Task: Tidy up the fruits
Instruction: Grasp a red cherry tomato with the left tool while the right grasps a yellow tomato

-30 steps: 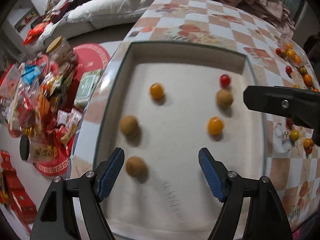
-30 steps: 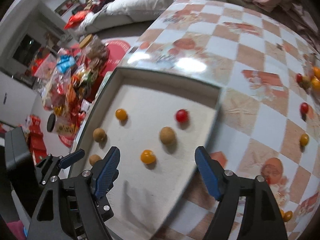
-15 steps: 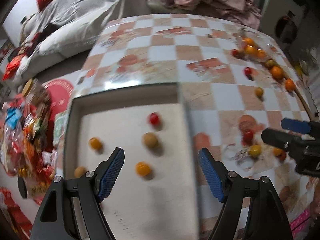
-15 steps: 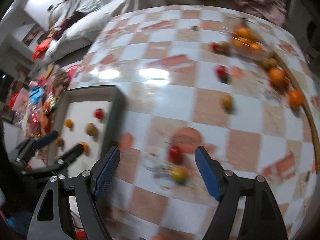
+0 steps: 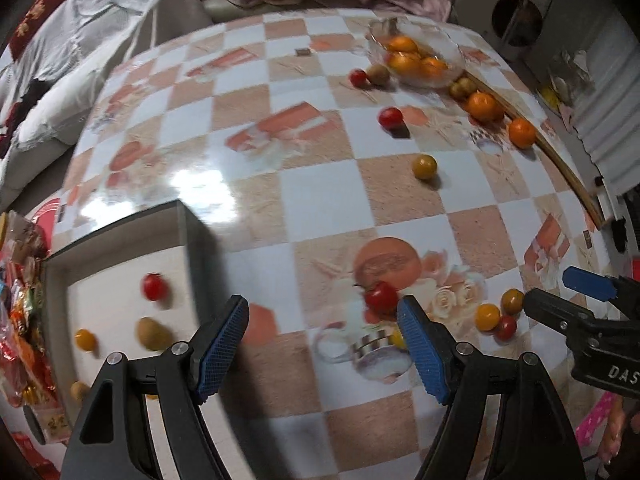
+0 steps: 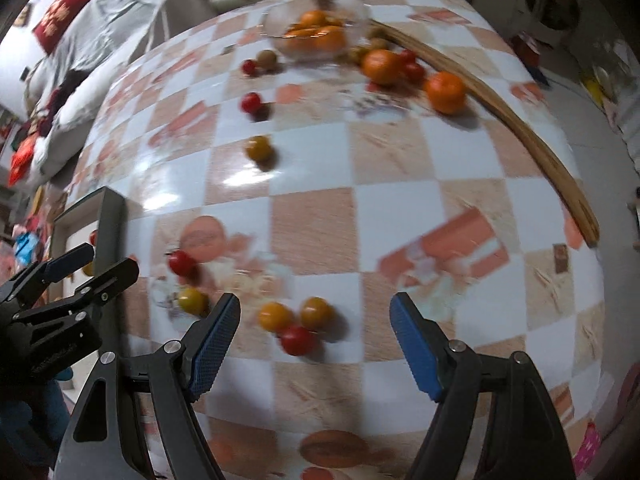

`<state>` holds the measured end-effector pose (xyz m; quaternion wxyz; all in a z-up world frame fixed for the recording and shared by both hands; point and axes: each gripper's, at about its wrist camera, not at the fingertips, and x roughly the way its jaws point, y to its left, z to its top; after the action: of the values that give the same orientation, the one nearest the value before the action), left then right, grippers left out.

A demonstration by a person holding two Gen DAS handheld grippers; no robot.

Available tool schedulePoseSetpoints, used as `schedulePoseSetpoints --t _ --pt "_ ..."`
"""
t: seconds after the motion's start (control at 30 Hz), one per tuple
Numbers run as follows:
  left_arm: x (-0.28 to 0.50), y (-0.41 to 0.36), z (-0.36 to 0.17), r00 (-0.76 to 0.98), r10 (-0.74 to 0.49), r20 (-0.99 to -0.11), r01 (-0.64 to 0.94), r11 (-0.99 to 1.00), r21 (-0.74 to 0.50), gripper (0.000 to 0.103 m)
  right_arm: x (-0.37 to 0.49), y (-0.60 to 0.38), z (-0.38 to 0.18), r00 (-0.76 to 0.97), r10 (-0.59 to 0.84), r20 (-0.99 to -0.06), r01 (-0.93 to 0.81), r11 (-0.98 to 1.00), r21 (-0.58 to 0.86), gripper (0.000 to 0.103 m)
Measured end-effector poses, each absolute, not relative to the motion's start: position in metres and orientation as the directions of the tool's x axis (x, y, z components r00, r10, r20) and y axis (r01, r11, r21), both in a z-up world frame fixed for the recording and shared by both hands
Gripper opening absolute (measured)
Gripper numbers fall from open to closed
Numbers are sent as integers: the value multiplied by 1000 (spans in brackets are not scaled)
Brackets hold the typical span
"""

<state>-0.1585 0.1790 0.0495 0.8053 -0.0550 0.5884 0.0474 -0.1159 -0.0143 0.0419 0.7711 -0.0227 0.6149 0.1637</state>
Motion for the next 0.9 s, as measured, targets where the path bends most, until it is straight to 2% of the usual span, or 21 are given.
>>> schedulePoseSetpoints --t 0.03,0.1,0.27,0.6,0.7,0.77,0.87,0.9 --pt "-156 177 46 296 7 -955 -143 989 -37 78 -116 -18 40 188 223 -956 -273 947 168 80" --pt "-151 174 40 284 -3 -959 -151 987 -47 78 -114 -22 36 180 226 -957 -266 948 174 72" --pt "-143 168 26 254 14 -967 -160 987 -28 78 -112 -23 23 151 245 -958 -240 949 205 59" --pt "-138 162 11 212 34 -977 -162 987 -1 78 -115 -17 6 102 291 -951 -228 938 262 46" --pt "-137 161 8 205 35 -978 -167 986 0 77 -114 -16 5 91 310 -946 -226 932 284 33" --pt "-135 160 7 206 27 -978 -169 986 -9 72 -113 -15 5 84 321 -943 -232 927 295 28" --pt "-137 158 9 213 22 -977 -158 987 -12 61 -113 -18 4 79 334 -939 -214 926 312 25" --pt "-137 158 10 217 19 -976 -154 988 -15 53 -113 -20 3 79 337 -938 -205 926 316 24"
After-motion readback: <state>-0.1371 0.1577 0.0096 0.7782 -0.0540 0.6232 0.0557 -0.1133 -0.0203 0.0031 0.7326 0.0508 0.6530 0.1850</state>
